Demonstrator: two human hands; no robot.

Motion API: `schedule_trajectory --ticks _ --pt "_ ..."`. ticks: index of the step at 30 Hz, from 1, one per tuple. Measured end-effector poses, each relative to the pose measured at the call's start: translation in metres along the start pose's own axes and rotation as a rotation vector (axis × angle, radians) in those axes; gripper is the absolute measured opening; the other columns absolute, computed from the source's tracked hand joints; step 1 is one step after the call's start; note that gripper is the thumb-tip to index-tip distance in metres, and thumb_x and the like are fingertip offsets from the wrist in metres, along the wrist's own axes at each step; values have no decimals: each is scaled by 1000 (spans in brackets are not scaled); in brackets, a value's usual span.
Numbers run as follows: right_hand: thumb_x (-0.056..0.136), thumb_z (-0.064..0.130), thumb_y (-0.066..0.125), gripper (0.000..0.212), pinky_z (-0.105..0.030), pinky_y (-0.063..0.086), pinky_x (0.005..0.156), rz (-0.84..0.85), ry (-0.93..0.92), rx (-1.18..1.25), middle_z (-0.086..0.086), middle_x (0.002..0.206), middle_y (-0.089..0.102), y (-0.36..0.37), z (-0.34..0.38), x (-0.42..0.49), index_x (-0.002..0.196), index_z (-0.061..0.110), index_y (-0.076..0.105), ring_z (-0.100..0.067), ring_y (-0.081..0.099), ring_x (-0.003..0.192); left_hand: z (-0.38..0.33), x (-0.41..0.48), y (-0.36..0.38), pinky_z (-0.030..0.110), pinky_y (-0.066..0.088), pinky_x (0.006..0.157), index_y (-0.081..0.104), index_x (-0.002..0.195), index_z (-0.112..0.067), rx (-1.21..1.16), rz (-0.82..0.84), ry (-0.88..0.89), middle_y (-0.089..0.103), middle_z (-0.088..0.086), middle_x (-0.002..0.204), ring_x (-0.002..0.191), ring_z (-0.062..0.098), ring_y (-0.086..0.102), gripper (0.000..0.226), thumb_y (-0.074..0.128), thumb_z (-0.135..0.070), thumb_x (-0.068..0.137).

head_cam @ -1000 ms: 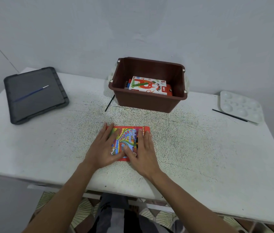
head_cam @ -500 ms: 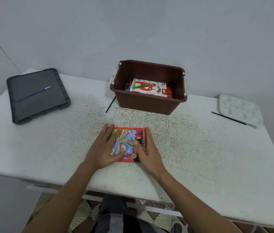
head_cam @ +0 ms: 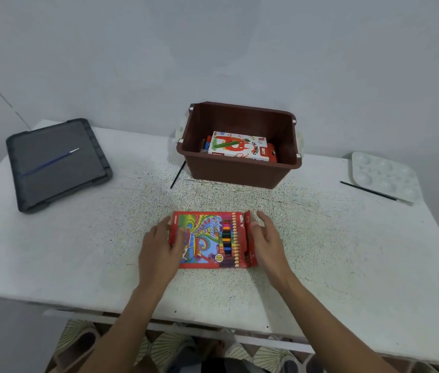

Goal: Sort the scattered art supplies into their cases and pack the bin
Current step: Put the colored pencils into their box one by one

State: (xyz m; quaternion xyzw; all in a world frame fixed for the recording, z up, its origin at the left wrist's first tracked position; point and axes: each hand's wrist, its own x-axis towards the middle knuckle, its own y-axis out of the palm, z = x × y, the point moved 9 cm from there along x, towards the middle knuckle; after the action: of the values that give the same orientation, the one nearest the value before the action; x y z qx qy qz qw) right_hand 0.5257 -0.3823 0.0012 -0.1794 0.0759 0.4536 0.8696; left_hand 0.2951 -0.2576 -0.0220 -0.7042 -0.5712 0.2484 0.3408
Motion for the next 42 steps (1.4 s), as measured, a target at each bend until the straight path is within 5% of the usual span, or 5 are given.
schedule_trajectory --ticks 3,10,18,28,42 --pt "103 43 42 46 -19 50 72 -6 22 3 20 99 60 3 4 0 146 27 39 5 66 83 -3 -2 0 42 56 83 56 126 -30 -240 57 -103 65 -3 110 95 13 65 52 38 -66 92" --pt "104 34 42 35 -39 56 88 -91 -31 -9 9 96 69 -14 22 -8 139 33 43 -7 70 87 -39 8 -21 6 44 51 51 134 -27 -417 126 -179 60 -14 98 75 -4 63 34 47 -38 102" --pt "101 40 46 39 -25 55 67 -171 -122 -122 2 119 65 -50 88 -15 138 38 38 -6 67 89 -104 25 -50 5 42 46 57 126 -25 -393 217 -29 61 -16 95 61 -12 63 31 55 -37 98" --pt "99 35 51 37 -42 59 80 -220 -266 -162 -1 110 70 -71 157 11 135 35 44 -12 70 90 -158 74 -97 31 59 82 68 120 -21 -400 121 82 74 -5 104 87 6 71 35 61 -42 93" --pt "96 28 47 46 -46 50 94 -199 -195 -384 -3 109 57 -62 182 143 141 24 40 -22 59 103 -195 193 -21 23 41 85 65 121 -17 -159 223 110 64 5 123 112 18 58 37 60 -40 93"
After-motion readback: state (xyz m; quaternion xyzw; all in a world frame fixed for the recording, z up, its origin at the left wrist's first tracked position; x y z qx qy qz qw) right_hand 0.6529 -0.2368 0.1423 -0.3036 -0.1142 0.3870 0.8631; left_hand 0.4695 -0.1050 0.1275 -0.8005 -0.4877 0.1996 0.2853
